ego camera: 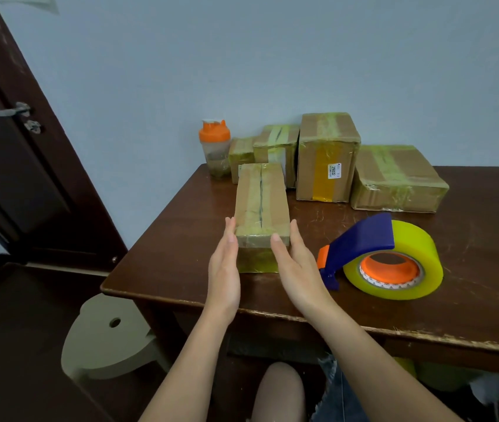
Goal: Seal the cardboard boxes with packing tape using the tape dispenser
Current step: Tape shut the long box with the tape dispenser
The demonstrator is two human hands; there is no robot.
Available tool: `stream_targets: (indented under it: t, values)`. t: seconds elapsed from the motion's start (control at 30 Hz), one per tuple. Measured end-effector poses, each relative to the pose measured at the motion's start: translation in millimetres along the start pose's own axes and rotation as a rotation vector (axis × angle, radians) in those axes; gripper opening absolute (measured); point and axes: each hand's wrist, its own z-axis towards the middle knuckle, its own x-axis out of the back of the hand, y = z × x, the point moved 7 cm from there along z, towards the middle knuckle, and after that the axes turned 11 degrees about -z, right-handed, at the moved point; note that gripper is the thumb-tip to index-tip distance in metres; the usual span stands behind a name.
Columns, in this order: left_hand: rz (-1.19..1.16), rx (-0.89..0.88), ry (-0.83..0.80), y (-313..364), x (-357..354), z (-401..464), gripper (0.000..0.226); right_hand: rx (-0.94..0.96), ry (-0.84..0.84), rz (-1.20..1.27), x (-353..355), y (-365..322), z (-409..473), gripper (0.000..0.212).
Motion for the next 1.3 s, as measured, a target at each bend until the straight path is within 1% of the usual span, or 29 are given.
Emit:
stream_targets:
  t: [0.13, 0.23, 0.37, 0.43, 0.5, 0.57, 0.63, 0.77, 0.87, 1.03, 1.17, 1.3]
  values:
    - [0.023, 0.000, -0.007, 0, -5, -5, 0.061, 0.002, 0.002, 0.027, 0, 2, 4, 0.067]
    - [0.036, 0.011, -0.025, 2, -6, -7, 0.067, -0.055, -0.011, 0.059, -4, 10, 4, 0.070]
    - [0.129, 0.018, -0.013, -1, -1, -22, 0.070, -0.031, -0.047, 0.091, -8, 17, -2, 0.069]
    - [0.171, -0.013, 0.007, 1, 6, -26, 0.064, -0.049, -0.077, 0.094, -6, 18, -1, 0.069]
    - [0.238, -0.060, 0.034, 9, 11, -27, 0.057, -0.047, -0.038, 0.071, 2, 16, 2, 0.069]
    - [0.296, -0.120, 0.014, 15, 11, -27, 0.052, 0.042, 0.013, 0.070, 8, 8, 3, 0.062]
    - [0.323, -0.148, -0.008, 16, 13, -26, 0.047, 0.143, 0.016, 0.079, 7, 3, 1, 0.053]
    - [0.343, -0.228, 0.006, 27, 22, -16, 0.035, 0.301, 0.116, -0.005, 20, 2, 8, 0.039]
    - [0.325, -0.255, -0.008, 29, 21, -8, 0.030, 0.400, 0.093, -0.040, 20, -8, 14, 0.032]
    - [0.271, -0.294, -0.029, 22, 16, -4, 0.026, 0.520, 0.059, -0.153, 12, -10, 18, 0.032]
    - [0.245, -0.328, -0.020, 20, 17, -4, 0.030, 0.579, 0.096, -0.182, 10, -7, 19, 0.039]
    - [0.235, -0.323, 0.008, 16, 19, -2, 0.036, 0.602, 0.160, -0.158, 10, -3, 22, 0.036]
